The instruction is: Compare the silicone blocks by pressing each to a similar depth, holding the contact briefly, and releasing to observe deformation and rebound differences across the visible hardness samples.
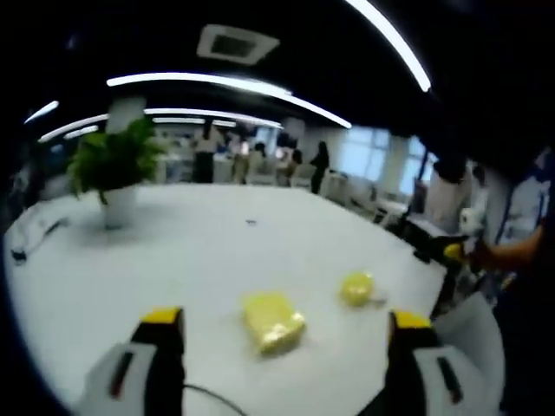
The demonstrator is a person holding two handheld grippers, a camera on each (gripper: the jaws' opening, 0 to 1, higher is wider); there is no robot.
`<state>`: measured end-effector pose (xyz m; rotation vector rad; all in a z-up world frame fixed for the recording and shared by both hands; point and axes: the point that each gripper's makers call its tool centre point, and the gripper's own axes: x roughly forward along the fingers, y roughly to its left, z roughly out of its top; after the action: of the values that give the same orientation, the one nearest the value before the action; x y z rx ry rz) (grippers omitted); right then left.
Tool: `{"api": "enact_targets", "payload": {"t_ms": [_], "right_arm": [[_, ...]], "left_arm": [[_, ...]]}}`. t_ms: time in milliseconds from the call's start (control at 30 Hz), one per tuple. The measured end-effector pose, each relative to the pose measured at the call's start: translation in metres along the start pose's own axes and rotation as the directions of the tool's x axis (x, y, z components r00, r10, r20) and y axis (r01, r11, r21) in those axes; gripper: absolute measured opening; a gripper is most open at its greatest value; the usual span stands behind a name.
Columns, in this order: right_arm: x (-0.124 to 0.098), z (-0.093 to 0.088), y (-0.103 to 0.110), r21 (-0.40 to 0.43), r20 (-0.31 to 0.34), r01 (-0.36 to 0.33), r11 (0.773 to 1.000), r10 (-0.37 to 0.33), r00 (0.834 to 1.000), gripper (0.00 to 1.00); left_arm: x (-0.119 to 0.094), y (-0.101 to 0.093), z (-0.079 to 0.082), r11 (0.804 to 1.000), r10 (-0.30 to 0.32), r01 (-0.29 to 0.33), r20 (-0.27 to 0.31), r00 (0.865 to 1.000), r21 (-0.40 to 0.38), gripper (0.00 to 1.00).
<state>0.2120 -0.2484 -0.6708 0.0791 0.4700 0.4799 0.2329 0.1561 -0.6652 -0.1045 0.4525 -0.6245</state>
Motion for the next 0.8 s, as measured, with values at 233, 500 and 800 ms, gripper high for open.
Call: {"api": "enact_targets", "payload": {"t_ms": [233,500,800], "right_arm": [[0.000,0.000,0.000,-0.017,-0.001,-0.024,1.000,0.024,1.000,0.97],[0.001,-0.003,-0.013,-0.026,0.019,-0.038,0.999,0.038,0.999,0.96],[-0.004,-0.006,-0.023,-0.010,0.026,-0.020,1.000,0.020,0.999,0.96]], "left_arm": [[0.021,-0.013,0.010,1.000,-0.016,0.015,-0.011,1.000,-0.016,1.00],[0.051,-0.029,0.024,0.999,-0.049,0.049,0.004,0.999,-0.020,1.00],[0.096,-0.033,0.021,0.997,-0.076,0.077,-0.114,0.990,0.004,1.00]]}}
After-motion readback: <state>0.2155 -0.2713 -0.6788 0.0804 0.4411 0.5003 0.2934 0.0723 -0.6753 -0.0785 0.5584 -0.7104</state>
